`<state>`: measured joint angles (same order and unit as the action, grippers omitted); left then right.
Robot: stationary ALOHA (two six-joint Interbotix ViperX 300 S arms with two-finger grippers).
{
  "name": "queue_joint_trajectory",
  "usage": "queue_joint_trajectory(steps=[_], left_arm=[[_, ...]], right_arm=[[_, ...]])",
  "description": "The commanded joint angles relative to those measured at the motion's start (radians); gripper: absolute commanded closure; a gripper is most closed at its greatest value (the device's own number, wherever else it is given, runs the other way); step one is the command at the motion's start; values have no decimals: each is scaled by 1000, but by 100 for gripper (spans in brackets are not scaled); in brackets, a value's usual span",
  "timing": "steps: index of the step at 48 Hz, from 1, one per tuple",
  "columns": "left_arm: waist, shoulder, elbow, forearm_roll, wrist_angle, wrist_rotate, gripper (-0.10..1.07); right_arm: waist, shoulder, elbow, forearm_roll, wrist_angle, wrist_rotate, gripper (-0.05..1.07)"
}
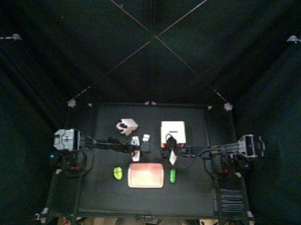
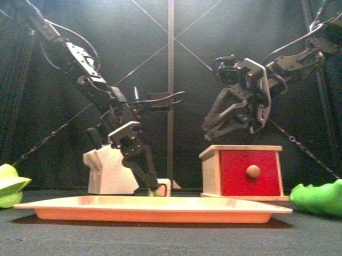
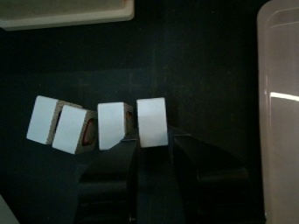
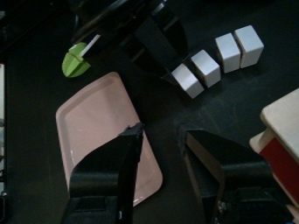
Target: Place sushi piece above plate
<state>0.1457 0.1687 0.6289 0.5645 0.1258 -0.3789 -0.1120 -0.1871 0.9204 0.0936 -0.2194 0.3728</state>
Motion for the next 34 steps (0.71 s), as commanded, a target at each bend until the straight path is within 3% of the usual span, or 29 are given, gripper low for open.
queue_joint_trajectory(steps=[1, 18, 34], left_arm=[[6, -5, -12, 0, -2, -2, 41], [2, -15, -15, 0, 6, -2, 24], [-12, -80, -9, 0, 12, -2, 24]], right_arm=[[-3, -14, -21, 0, -5, -3, 28], [-3, -14, -21, 0, -5, -3, 28], [-3, -14, -25, 0, -5, -3, 28]])
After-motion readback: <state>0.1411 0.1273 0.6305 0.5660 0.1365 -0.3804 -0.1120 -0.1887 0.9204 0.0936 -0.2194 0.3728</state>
